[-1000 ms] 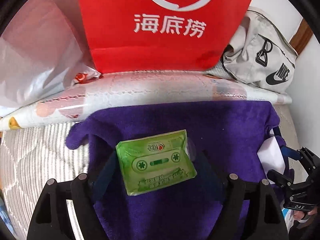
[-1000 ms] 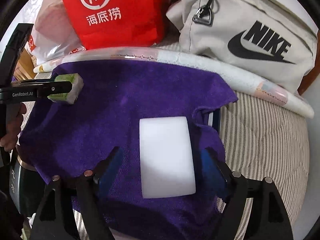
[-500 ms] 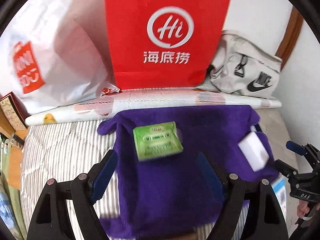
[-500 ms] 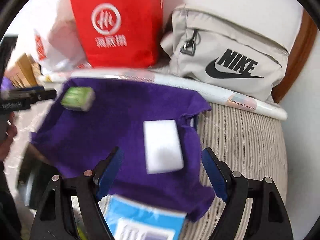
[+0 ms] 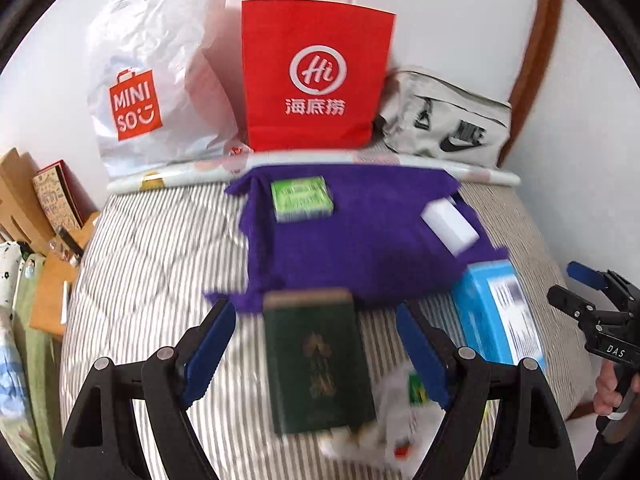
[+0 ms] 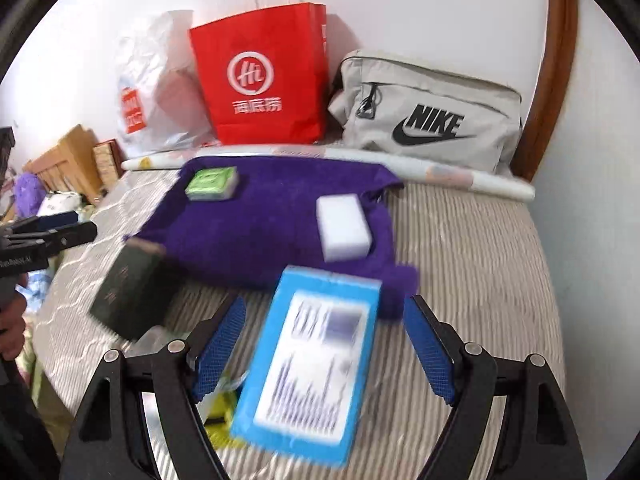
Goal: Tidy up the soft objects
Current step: 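Grasp the white mesh bag from the pile with the left tool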
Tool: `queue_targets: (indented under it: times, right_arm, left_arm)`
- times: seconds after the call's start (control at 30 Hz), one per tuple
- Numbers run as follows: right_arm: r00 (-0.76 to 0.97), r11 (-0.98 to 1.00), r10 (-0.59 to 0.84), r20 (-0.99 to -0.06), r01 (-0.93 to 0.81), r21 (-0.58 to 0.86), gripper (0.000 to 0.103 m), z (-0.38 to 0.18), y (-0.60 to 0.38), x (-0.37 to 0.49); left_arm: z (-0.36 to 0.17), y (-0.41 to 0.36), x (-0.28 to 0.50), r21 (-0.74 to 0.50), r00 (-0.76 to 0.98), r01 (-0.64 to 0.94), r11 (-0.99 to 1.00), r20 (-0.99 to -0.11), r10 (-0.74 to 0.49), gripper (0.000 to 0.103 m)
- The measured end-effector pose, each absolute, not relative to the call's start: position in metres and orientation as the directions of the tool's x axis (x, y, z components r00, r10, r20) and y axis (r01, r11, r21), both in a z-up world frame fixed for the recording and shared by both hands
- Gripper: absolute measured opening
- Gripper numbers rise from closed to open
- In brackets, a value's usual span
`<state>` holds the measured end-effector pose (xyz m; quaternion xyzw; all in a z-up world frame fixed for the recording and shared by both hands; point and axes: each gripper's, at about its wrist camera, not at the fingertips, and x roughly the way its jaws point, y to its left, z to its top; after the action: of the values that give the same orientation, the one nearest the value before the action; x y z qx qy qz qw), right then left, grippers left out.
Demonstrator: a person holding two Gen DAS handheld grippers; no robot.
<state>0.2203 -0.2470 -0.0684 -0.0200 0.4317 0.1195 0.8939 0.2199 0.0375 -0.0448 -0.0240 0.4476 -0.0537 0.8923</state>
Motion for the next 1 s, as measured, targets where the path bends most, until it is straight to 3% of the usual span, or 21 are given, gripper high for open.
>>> queue_targets:
  times: [0.3,0.57,0.9,0.97,1.0]
  right_arm:
    - [0.577,0.967,0.241,-0.781,-0.215,0.139,0.081,-0.088,-0.251,0.149]
    - [0.591,0.978,0.201,-0.781,-0.168,0.124,0.081,-0.105,-0.265,0.108]
    - [0.586,0.978,0.201,-0.785,-0.172,0.122,0.081,-0.126,-0.275,0.089]
    - [0.588,0.977,0.205,-0.783,-0.17,0.129,0.081,-0.127,-0.275,0.089]
    - [0.587,0.977,0.207,-0.783,-0.171,0.13,0.081,-0.129,-0.274,0.088]
  left_arm:
    - [-0.075,0.015,0.15,-0.177,0.563,0.132,0.975,-0.797,-0.22,0.081]
    - [-0.105,-0.042,0.132,-0.158,0.537,0.276,0.948,-0.793,-0.288,0.082]
    - [-0.14,-0.075,0.147,-0.004,0.554,0.247,0.969,-0.82,-0.144,0.081]
    - [-0.143,-0.078,0.148,0.02,0.556,0.25,0.968,-0.821,-0.127,0.065]
    - [-0.143,-0.078,0.148,0.018,0.548,0.257,0.966,-0.826,-0.131,0.048]
